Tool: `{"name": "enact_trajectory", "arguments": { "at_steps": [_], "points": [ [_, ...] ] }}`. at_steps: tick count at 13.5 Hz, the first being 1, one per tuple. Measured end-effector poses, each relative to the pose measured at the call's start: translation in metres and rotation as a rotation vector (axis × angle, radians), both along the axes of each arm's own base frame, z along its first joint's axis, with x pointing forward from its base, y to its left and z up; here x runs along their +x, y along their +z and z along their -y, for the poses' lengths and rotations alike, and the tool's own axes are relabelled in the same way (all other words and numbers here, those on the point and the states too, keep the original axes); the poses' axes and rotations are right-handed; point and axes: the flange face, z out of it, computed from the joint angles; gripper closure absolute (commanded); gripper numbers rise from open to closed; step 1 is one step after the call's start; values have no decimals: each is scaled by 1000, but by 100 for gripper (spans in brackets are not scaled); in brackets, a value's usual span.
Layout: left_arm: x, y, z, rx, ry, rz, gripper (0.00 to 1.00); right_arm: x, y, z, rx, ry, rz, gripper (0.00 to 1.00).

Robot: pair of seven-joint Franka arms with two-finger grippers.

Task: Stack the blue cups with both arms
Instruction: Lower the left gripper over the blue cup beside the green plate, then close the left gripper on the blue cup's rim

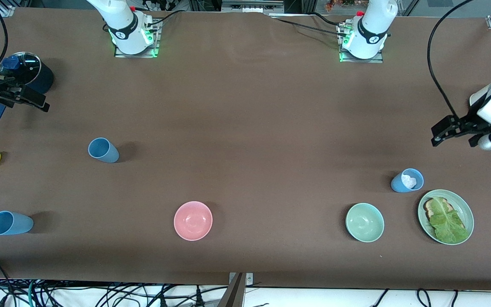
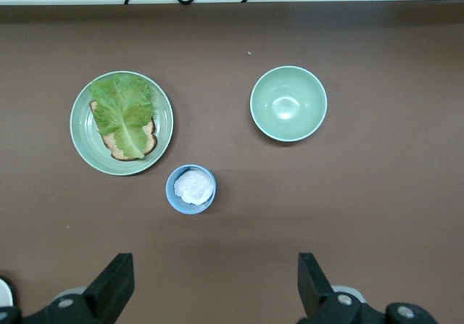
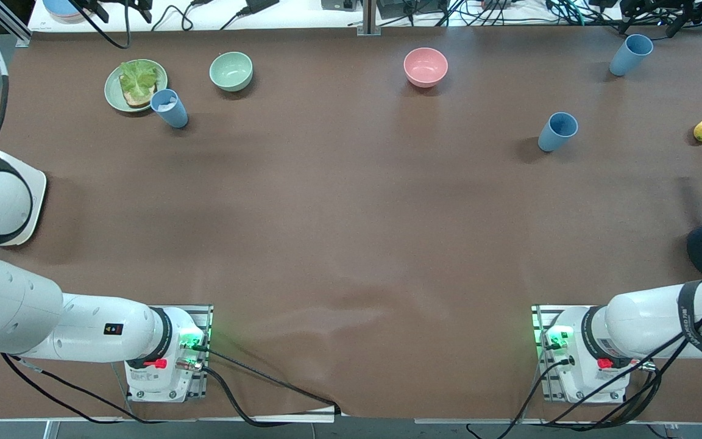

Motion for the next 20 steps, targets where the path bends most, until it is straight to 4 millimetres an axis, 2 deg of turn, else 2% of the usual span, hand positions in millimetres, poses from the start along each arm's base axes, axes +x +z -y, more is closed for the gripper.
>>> {"name": "enact_trajectory", "arguments": {
  "at_steps": [4,10,17,20],
  "points": [
    [23,-47,-12,9,-17,-9,1,0,0,0,0,0,0,0],
    [48,-109,-52,32,-76,23,2,0,0,0,0,0,0,0],
    [55,-181,-69,63,-186,67,3,0,0,0,0,0,0,0],
    [49,-204,-89,52,-219,64,3,0,0,0,0,0,0,0]
  ]
}}
